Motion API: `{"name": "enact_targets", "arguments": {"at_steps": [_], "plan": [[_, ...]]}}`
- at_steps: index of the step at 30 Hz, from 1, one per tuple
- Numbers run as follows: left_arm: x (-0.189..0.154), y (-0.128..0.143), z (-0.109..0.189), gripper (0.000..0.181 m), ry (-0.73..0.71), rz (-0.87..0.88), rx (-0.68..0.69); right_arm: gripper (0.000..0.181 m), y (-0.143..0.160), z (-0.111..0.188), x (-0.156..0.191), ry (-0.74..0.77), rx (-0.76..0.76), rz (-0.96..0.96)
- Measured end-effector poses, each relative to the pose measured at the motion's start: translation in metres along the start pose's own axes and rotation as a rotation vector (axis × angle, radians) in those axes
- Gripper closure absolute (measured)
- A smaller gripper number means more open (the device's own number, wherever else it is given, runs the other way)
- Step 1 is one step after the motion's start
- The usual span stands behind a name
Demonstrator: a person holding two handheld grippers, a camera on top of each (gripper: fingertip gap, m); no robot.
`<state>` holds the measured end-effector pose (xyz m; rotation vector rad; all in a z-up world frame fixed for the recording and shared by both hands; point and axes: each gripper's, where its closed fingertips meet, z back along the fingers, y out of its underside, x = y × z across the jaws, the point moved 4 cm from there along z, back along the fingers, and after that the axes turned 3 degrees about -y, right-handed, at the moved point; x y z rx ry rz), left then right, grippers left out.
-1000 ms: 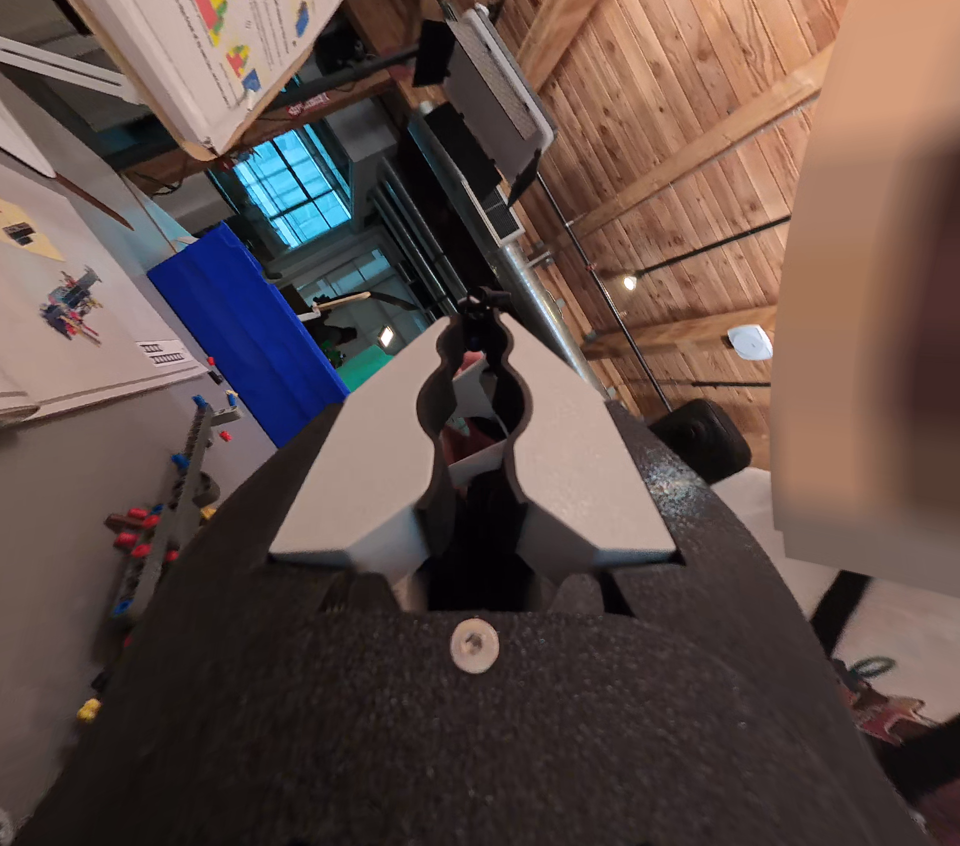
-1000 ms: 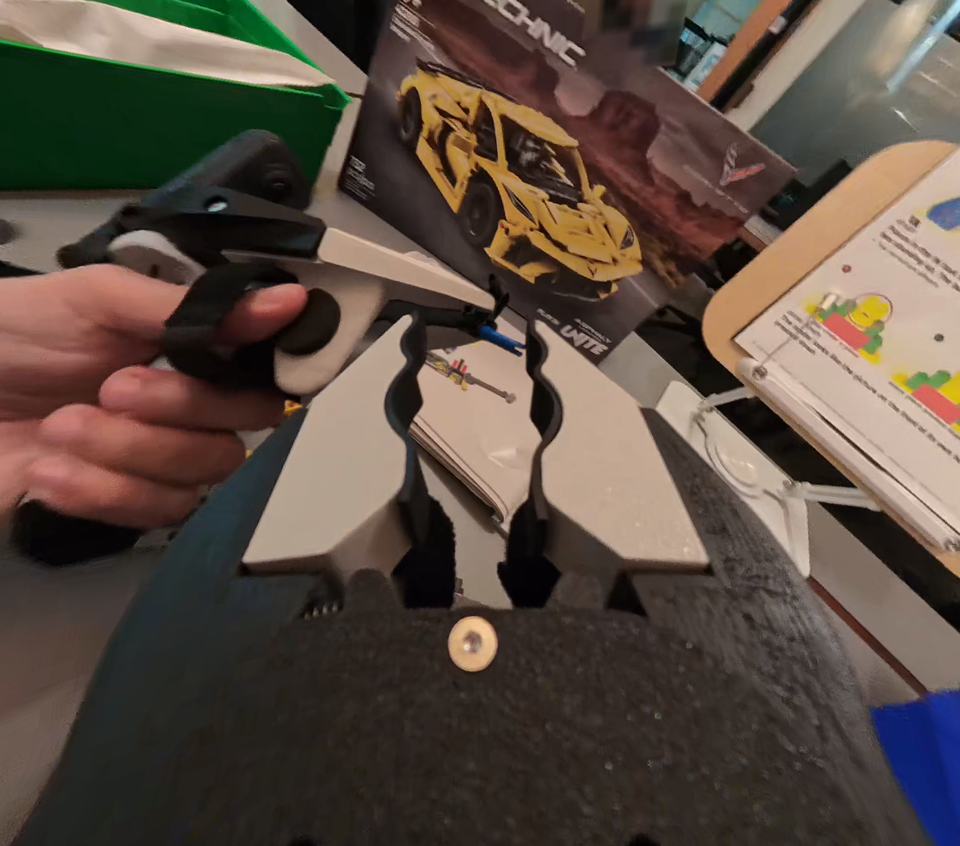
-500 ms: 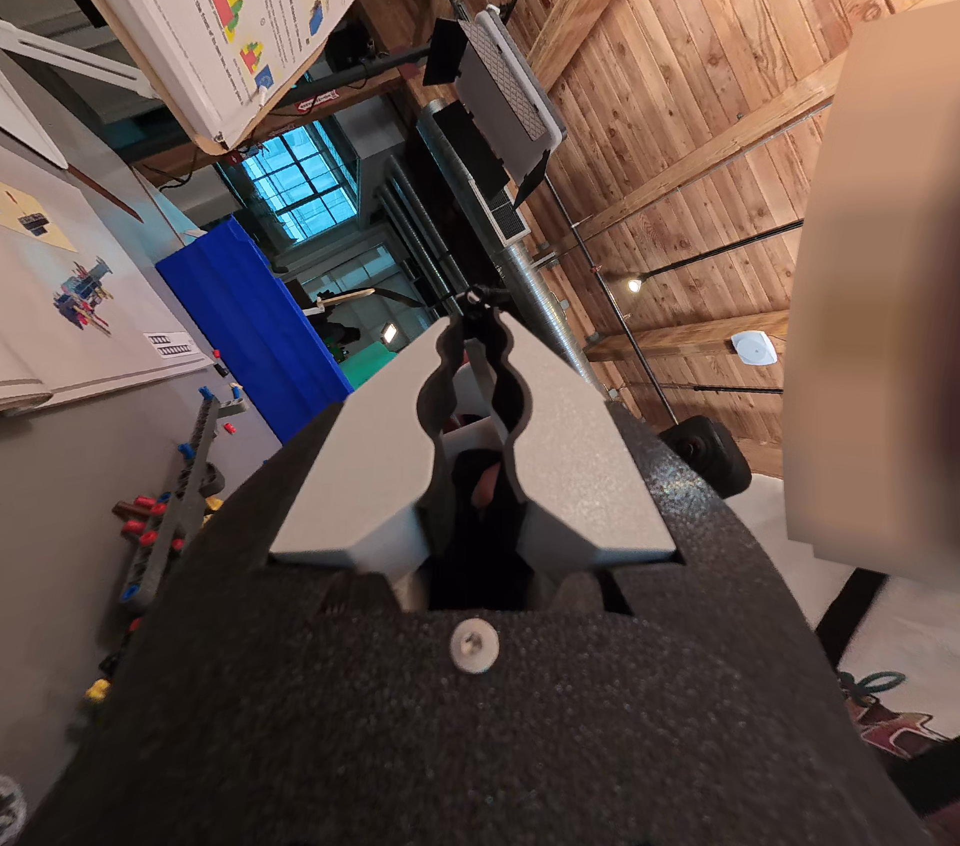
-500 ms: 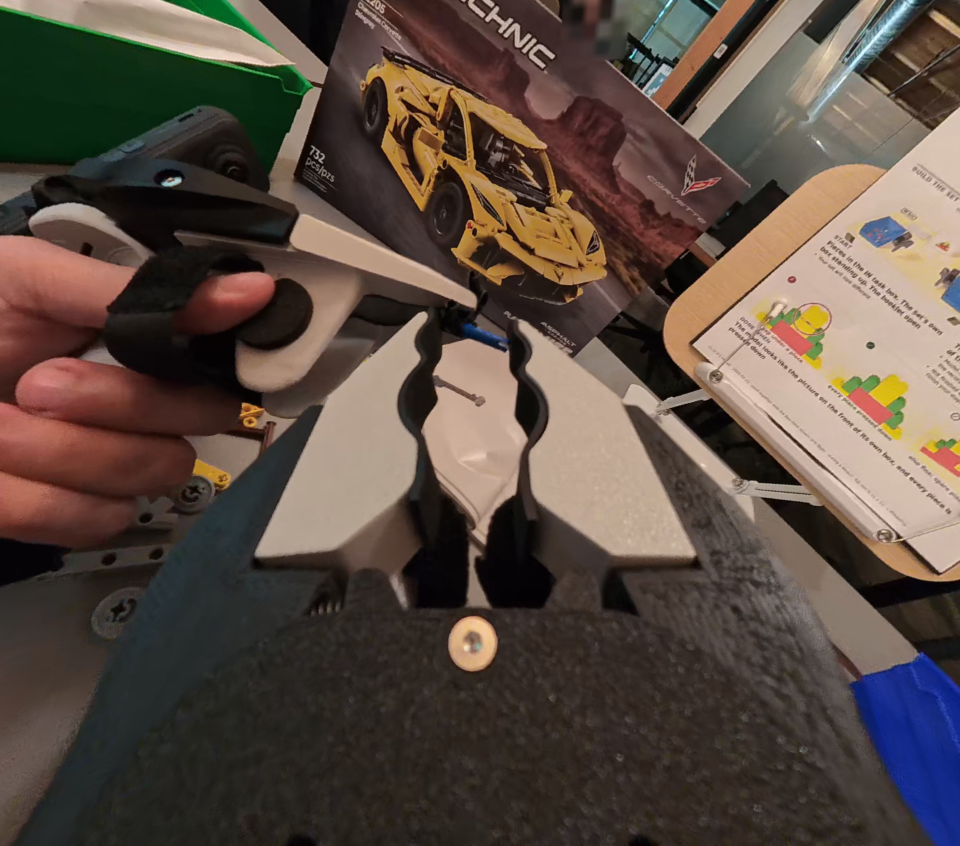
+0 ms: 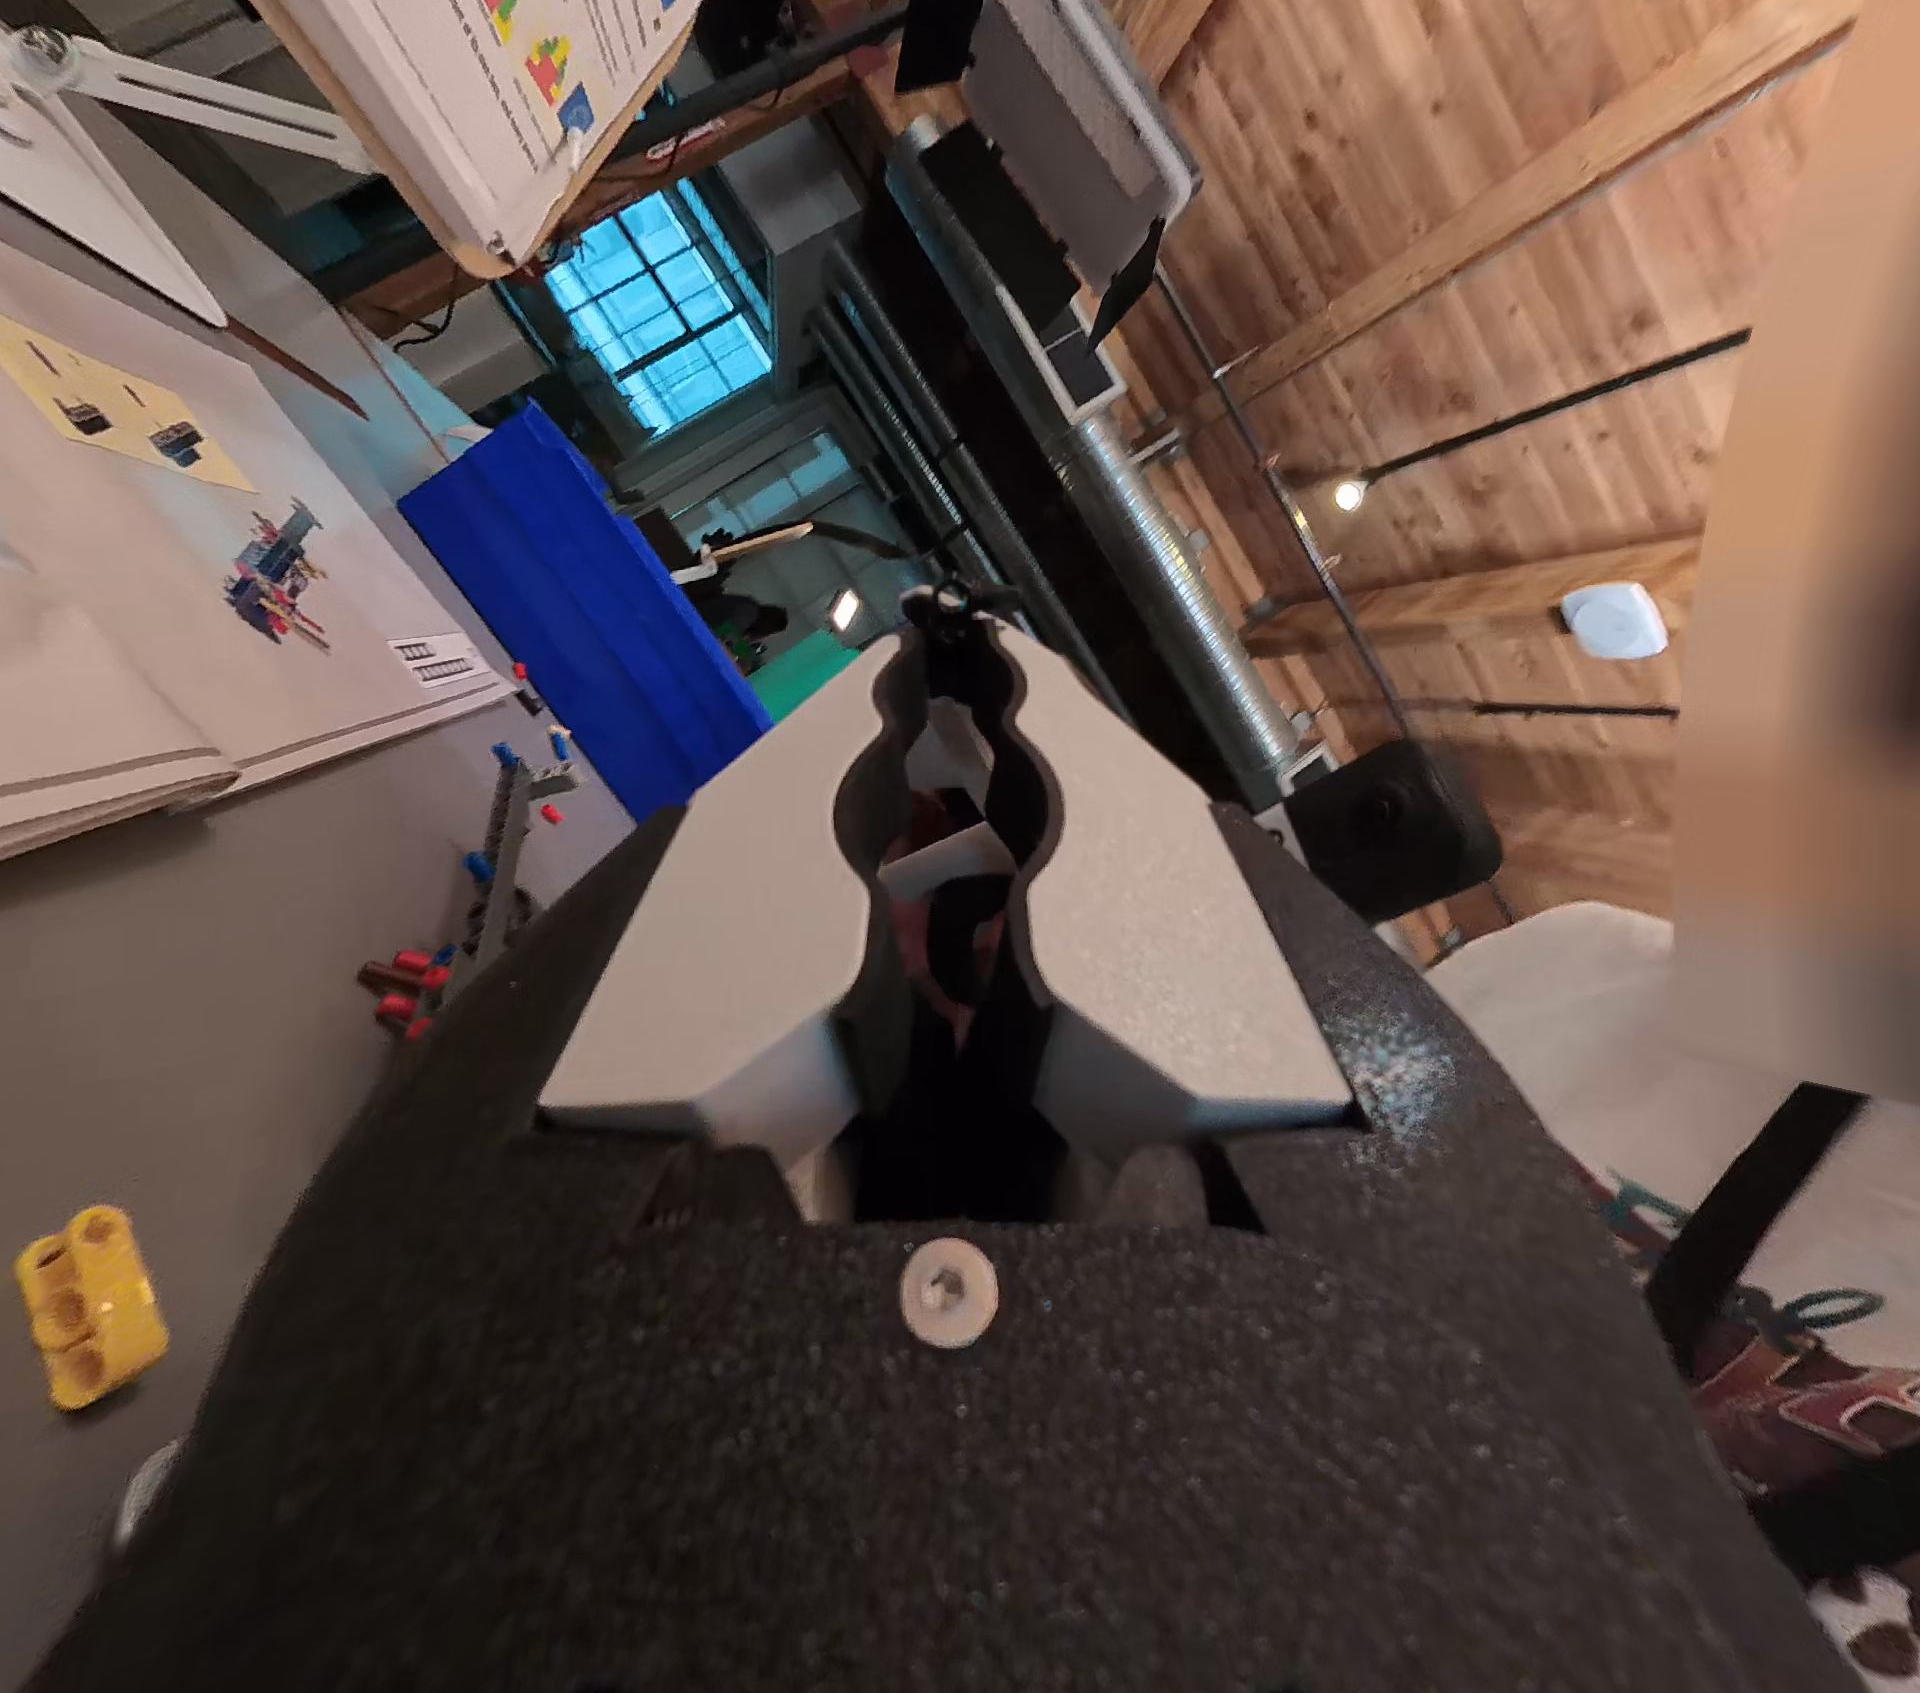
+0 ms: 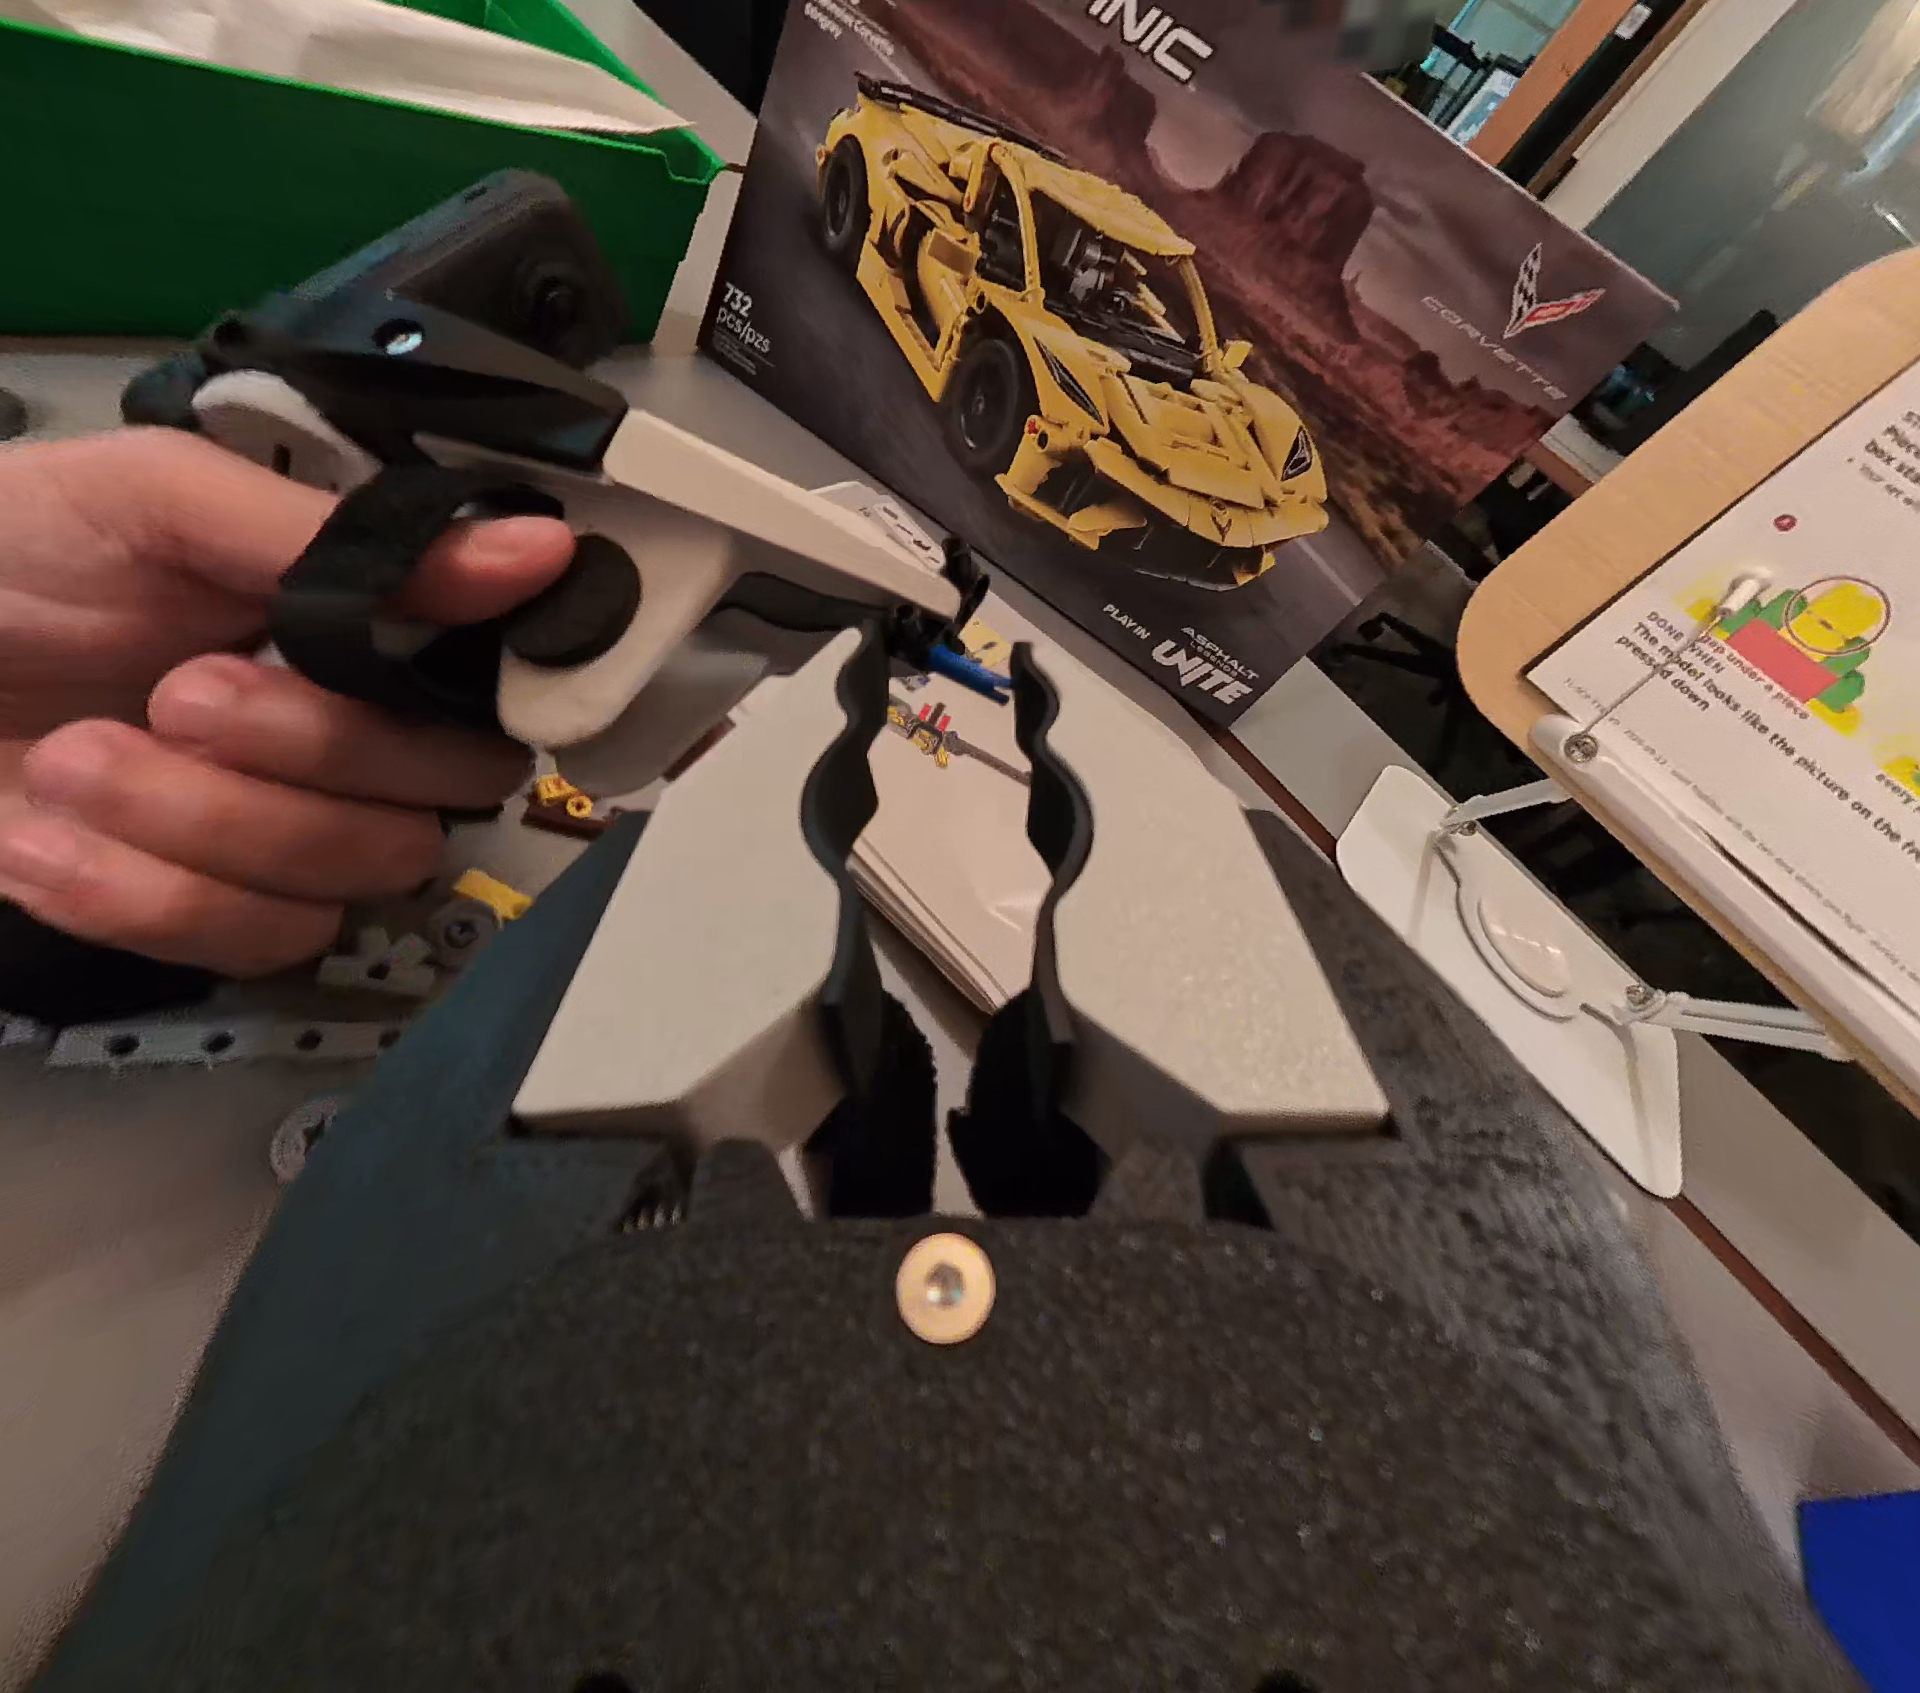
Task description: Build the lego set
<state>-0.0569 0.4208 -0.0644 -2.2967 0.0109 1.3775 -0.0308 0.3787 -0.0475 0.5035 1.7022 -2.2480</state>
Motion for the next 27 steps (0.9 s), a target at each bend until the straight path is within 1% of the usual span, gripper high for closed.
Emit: {"name": "enact_targets", "arguments": {"at_steps": [3, 5, 7, 10, 12, 13, 15, 17, 19, 20, 21, 22, 23, 24, 26, 27], "plan": [[-0.001, 0.006, -0.002, 0.175, -0.005, -0.033, 0.106, 0.159, 0.005, 0.01, -0.001, -0.09, -0.005, 0.096], [-0.003, 0.013, -0.004, 0.175, -0.017, -0.084, 0.187, 0.159, 0.008, 0.017, -0.003, -0.164, -0.013, 0.15], [-0.005, 0.016, -0.005, 0.175, -0.026, -0.144, 0.227, 0.159, 0.009, 0.023, -0.004, -0.199, -0.017, 0.158], [-0.006, 0.019, -0.006, 0.175, -0.025, -0.162, 0.237, 0.16, 0.01, 0.027, -0.003, -0.183, -0.003, 0.233], [-0.005, 0.015, -0.005, 0.175, -0.026, -0.149, 0.207, 0.176, 0.013, 0.029, -0.001, -0.164, 0.022, 0.283], [-0.005, 0.013, -0.004, 0.176, -0.028, -0.146, 0.203, 0.177, 0.014, 0.029, -0.002, -0.146, 0.023, 0.293], [-0.007, 0.019, -0.004, 0.175, -0.031, -0.201, 0.248, 0.153, 0.012, 0.034, -0.006, -0.104, 0.001, 0.226], [-0.012, 0.021, -0.007, 0.175, -0.032, -0.268, 0.251, 0.155, 0.015, 0.045, -0.009, -0.159, 0.026, 0.134], [-0.016, 0.019, -0.006, 0.175, -0.009, -0.266, 0.241, 0.155, 0.024, 0.064, -0.016, -0.254, 0.029, 0.01], [-0.016, 0.017, -0.005, 0.175, -0.012, -0.269, 0.232, 0.155, 0.034, 0.076, -0.02, -0.311, 0.053, -0.049], [-0.015, 0.015, -0.003, 0.175, -0.019, -0.276, 0.228, 0.155, 0.05, 0.088, -0.025, -0.37, 0.109, -0.109], [-0.015, 0.014, -0.002, 0.175, -0.024, -0.281, 0.228, 0.155, 0.071, 0.1, -0.029, -0.428, 0.198, -0.177], [-0.015, 0.012, -0.002, 0.176, -0.031, -0.288, 0.229, 0.158, 0.093, 0.112, -0.033, -0.473, 0.291, -0.243], [-0.015, 0.011, -0.001, 0.175, -0.044, -0.302, 0.228, 0.158, 0.109, 0.122, -0.035, -0.503, 0.353, -0.321], [-0.013, 0.014, -0.002, 0.175, -0.066, -0.339, 0.247, 0.165, 0.115, 0.136, -0.024, -0.598, 0.327, -0.448], [-0.013, 0.018, -0.003, 0.176, -0.065, -0.35, 0.27, 0.164, 0.115, 0.138, -0.019, -0.594, 0.307, -0.465]]}}
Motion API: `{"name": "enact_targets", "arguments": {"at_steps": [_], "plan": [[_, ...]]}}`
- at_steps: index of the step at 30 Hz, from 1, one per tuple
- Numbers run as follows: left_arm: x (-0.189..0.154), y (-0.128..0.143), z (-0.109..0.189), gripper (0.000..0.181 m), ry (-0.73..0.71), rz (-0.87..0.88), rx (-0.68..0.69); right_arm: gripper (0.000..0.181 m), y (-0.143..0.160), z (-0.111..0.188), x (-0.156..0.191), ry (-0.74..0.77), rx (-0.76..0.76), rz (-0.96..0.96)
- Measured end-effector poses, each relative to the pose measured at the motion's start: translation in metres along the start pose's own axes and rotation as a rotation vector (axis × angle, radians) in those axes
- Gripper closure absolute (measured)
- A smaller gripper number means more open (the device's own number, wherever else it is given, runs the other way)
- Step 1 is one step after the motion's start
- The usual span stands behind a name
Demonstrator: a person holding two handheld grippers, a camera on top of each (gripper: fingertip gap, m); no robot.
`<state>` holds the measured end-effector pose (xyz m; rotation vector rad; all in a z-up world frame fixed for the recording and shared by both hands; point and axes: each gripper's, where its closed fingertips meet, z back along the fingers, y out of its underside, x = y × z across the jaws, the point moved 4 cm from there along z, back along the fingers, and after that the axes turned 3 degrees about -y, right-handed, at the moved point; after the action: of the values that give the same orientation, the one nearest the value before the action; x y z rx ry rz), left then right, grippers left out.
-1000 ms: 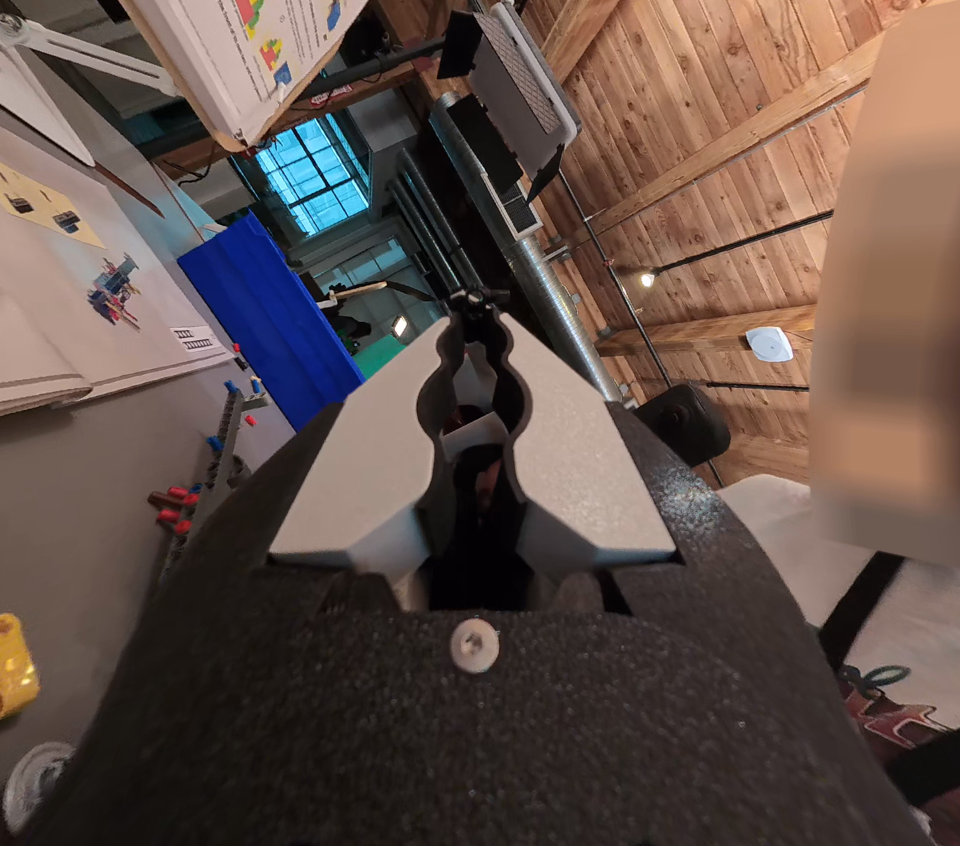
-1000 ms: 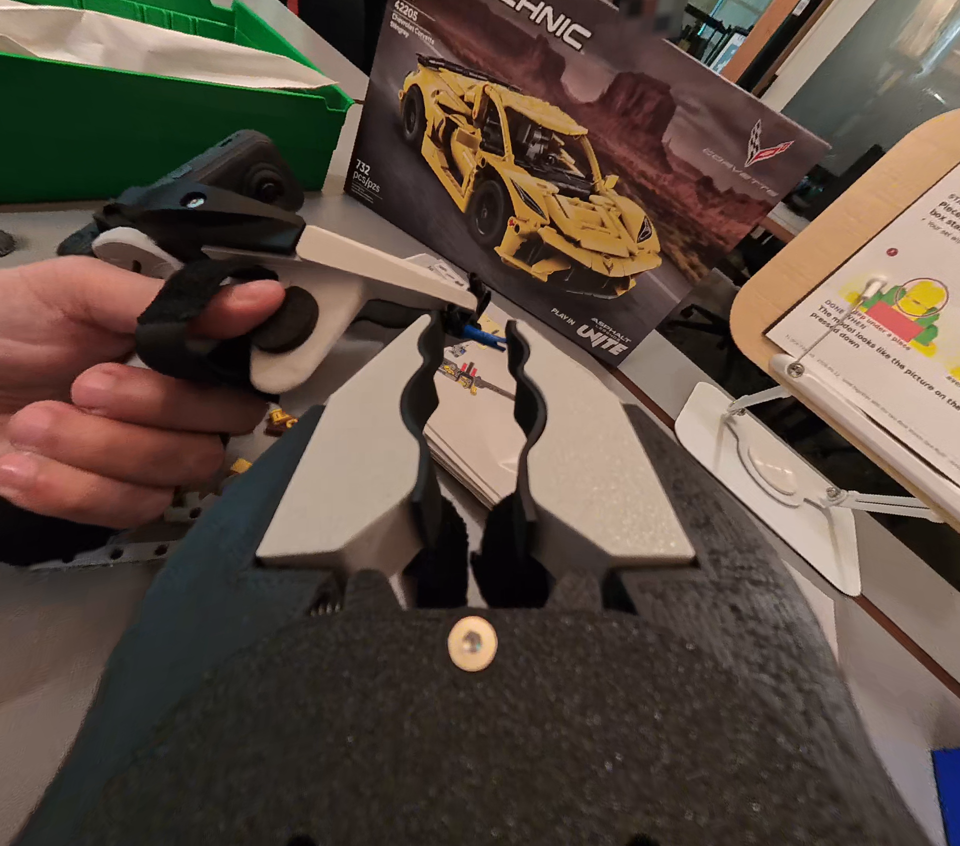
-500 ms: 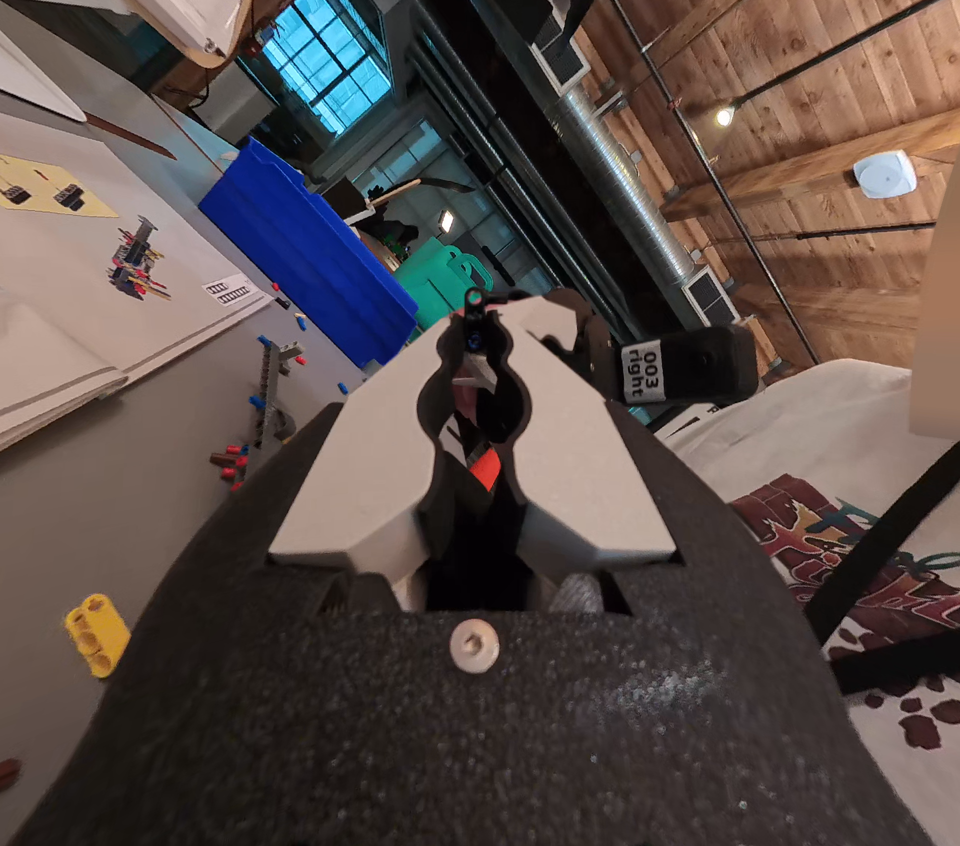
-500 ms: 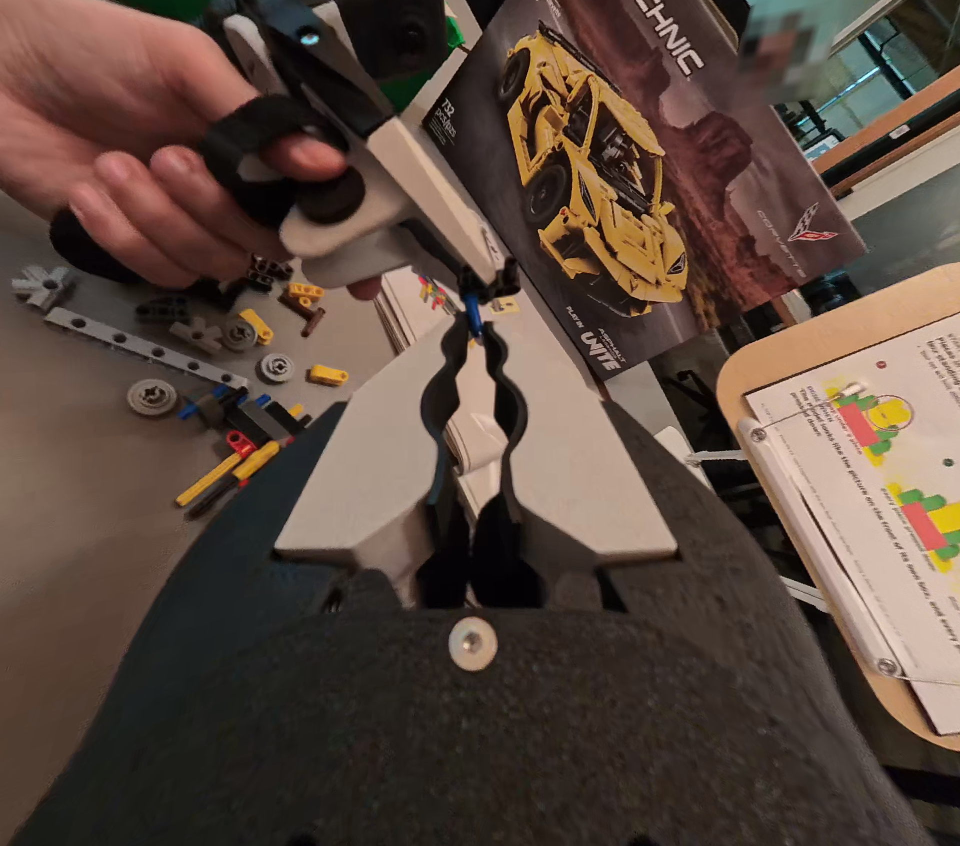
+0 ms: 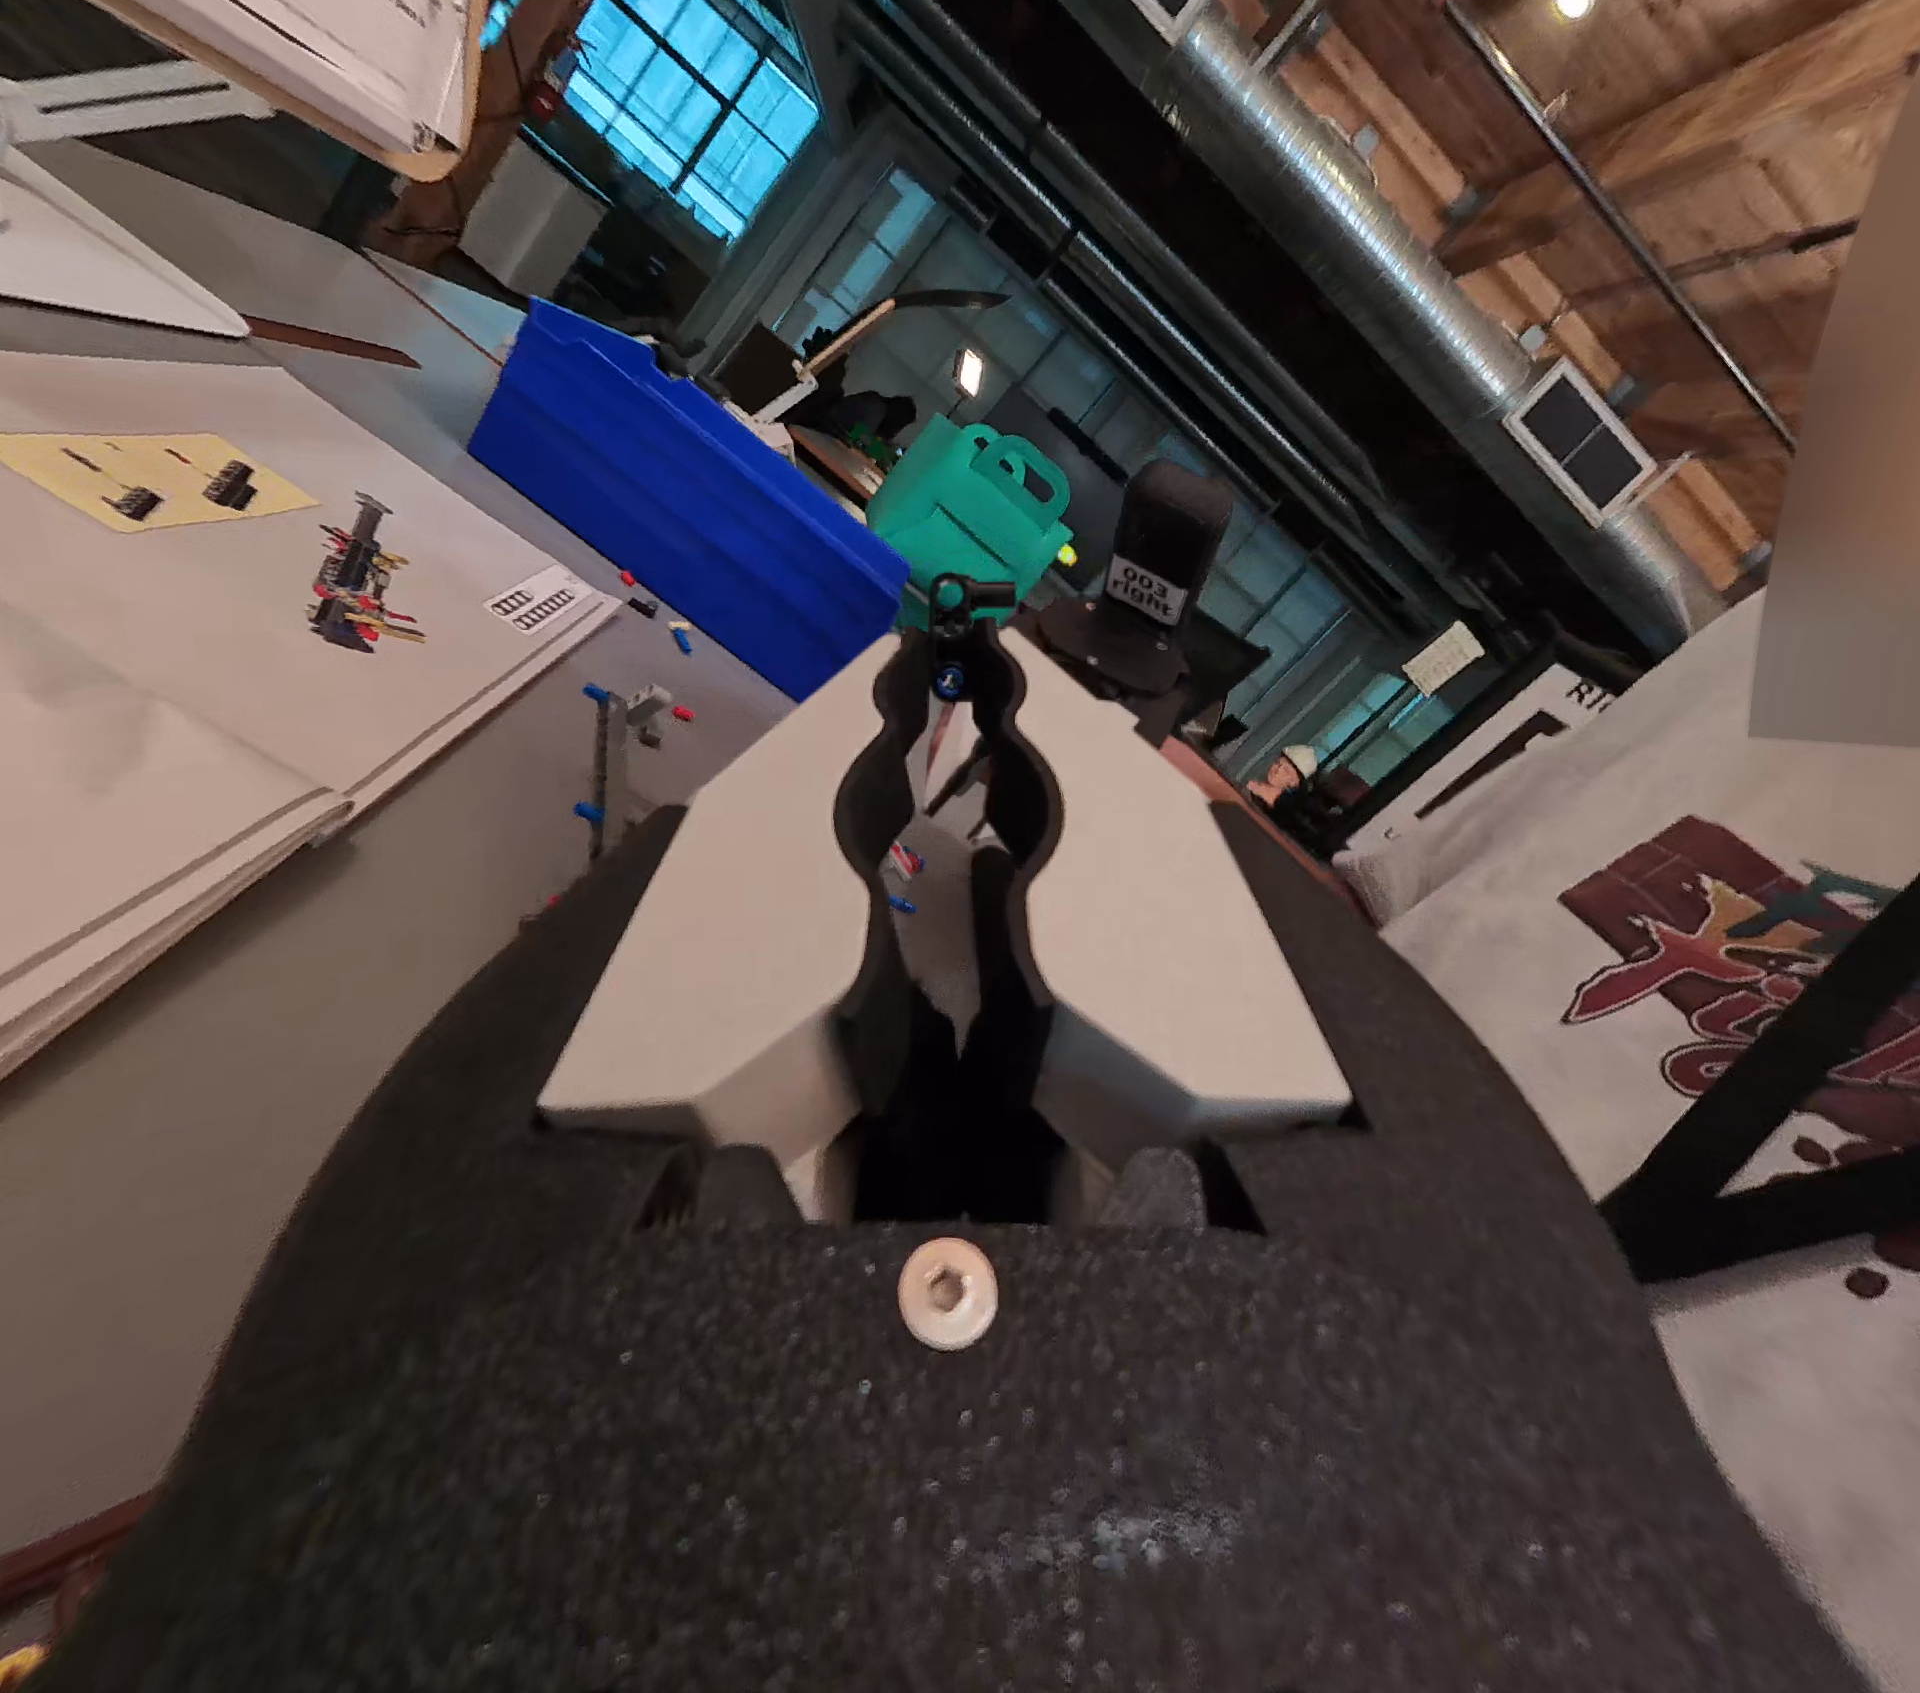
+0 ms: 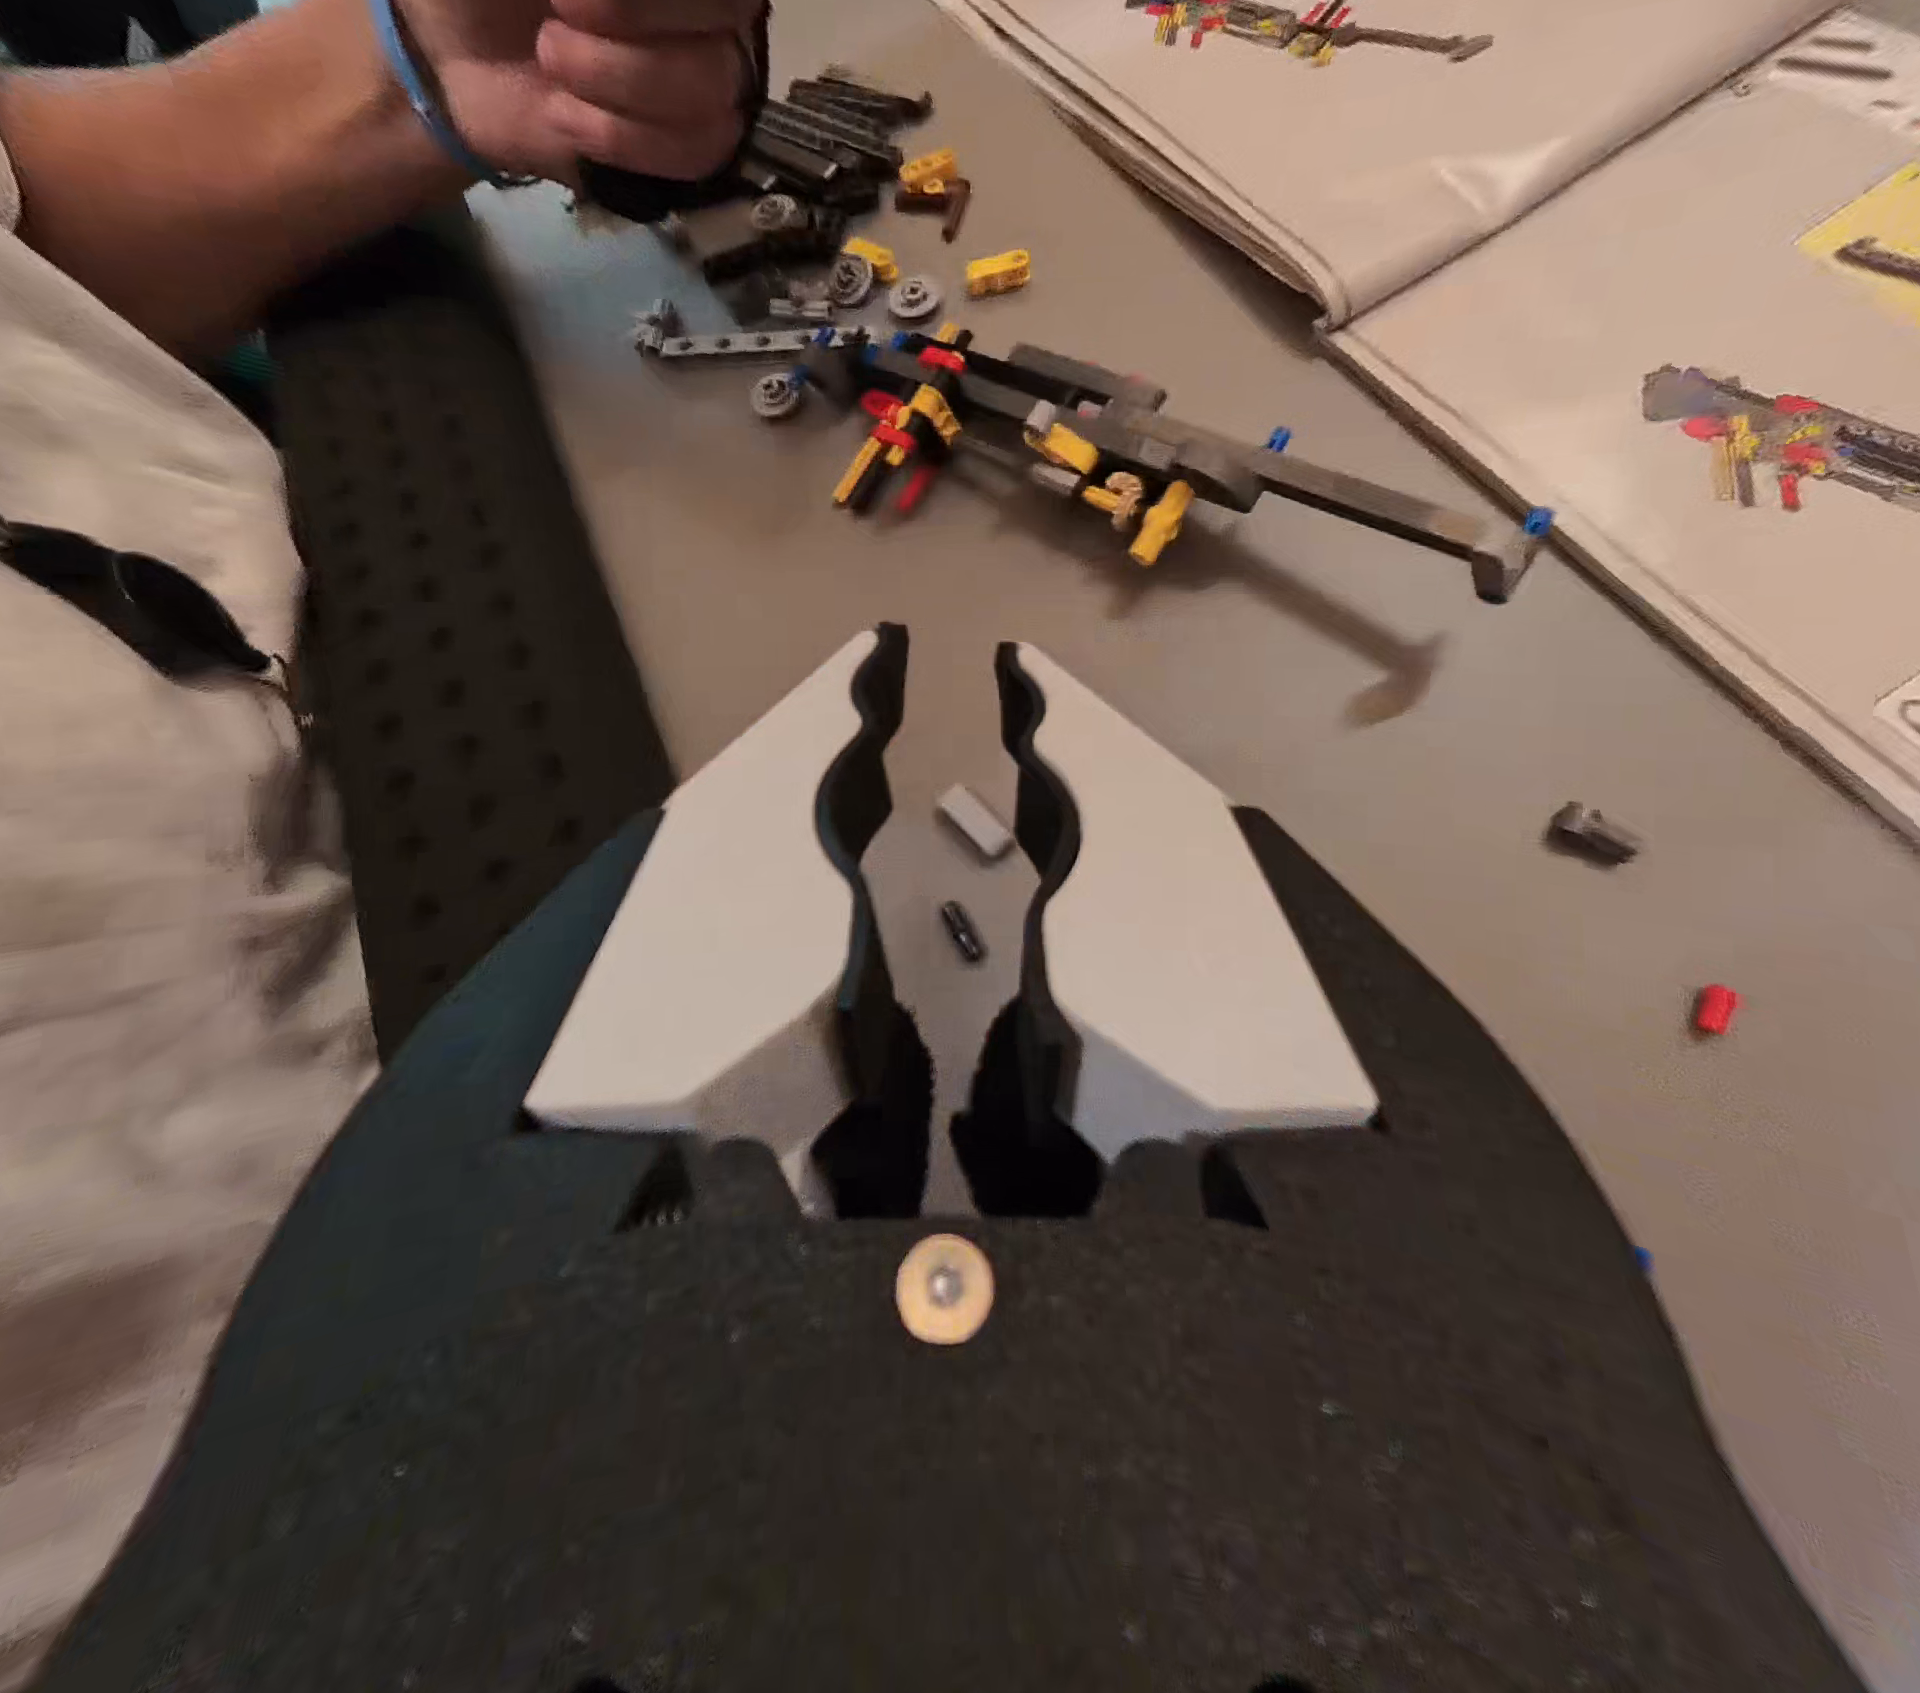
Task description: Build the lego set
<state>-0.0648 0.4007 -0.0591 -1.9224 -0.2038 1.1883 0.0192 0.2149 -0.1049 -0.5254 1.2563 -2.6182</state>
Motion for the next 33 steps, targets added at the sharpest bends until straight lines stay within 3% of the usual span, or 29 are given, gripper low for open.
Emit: {"name": "enact_targets", "arguments": {"at_steps": [3, 5, 6, 9, 12, 18, 25, 28, 30, 33], "plan": [[-0.007, 0.01, -0.009, 0.175, 0.053, 0.008, 0.037, 0.163, -0.035, -0.006, 0.012, 0.059, -0.248, -0.055], [-0.012, 0.017, -0.015, 0.175, 0.089, 0.005, 0.063, 0.162, -0.071, -0.013, 0.03, -0.056, -0.421, -0.103], [-0.015, 0.021, -0.017, 0.175, 0.103, -0.014, 0.081, 0.162, -0.082, -0.017, 0.029, -0.039, -0.463, -0.118], [-0.026, 0.03, -0.023, 0.175, 0.157, -0.046, 0.119, 0.161, -0.095, -0.024, 0.024, -0.076, -0.502, -0.121], [-0.033, 0.034, -0.025, 0.175, 0.176, -0.072, 0.135, 0.162, -0.098, -0.029, 0.032, -0.292, -0.494, -0.178], [-0.035, 0.039, -0.027, 0.175, 0.153, -0.141, 0.181, 0.176, -0.097, -0.038, 0.035, -0.303, -0.458, -0.123], [-0.034, 0.042, -0.026, 0.175, 0.103, -0.233, 0.214, 0.177, -0.097, -0.041, 0.034, -0.277, -0.384, -0.084], [-0.026, 0.047, -0.027, 0.175, 0.026, -0.305, 0.257, 0.17, -0.093, -0.023, 0.022, -0.196, -0.341, -0.058], [-0.02, 0.048, -0.025, 0.175, -0.025, -0.348, 0.286, 0.166, -0.072, 0.003, -0.001, -0.056, -0.26, -0.052], [-0.017, 0.041, -0.023, 0.175, -0.059, -0.348, 0.258, 0.156, 0.007, 0.012, -0.017, 0.098, 0.161, -0.01]]}}
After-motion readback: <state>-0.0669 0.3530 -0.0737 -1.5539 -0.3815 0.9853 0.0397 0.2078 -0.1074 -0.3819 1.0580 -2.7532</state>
